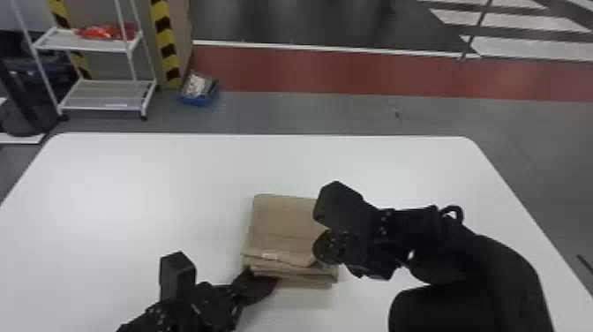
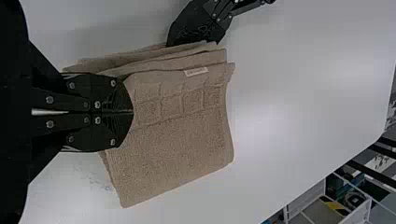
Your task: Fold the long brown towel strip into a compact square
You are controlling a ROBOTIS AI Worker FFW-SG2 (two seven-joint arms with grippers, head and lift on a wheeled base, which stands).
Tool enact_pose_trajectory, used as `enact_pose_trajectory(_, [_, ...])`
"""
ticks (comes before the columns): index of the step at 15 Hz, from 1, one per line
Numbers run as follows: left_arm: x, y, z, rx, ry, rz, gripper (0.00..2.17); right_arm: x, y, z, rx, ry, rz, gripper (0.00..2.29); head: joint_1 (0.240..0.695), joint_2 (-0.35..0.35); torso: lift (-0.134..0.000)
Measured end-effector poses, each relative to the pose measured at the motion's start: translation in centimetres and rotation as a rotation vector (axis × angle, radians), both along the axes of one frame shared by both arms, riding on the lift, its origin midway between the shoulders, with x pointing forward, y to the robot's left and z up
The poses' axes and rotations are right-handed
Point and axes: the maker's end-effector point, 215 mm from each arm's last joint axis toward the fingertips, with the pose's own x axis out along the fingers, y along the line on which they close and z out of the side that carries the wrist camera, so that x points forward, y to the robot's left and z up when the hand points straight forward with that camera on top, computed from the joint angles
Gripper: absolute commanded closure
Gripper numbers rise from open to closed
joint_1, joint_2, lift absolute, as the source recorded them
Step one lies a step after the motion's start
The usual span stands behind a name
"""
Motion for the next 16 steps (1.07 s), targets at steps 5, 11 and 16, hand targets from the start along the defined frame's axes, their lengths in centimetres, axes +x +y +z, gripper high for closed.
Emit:
enact_pose_trajectory(5, [0.3,0.1,0.2,0.001,-0.005,0.003,2.15,-0.8,0.4,-1.0,-0.011,0.014,0.025,1.69,0.695,-0.097,-0.125])
enact_pose_trajectory(11, [0.5,0.3,0.5,-0.003,-0.013,-0.005,2.14,-1.6,1.6,-2.5,-0.031,0.036,0.07,1.69,0.695,-0.079,-0.125])
enact_pose_trajectory(16, [0.5,0.8,0.8,0.007,-0.025,-0.02,0.32,-1.6,2.2,-3.1,-0.036,0.046,0.083,1.69,0.695,-0.063,-0.125])
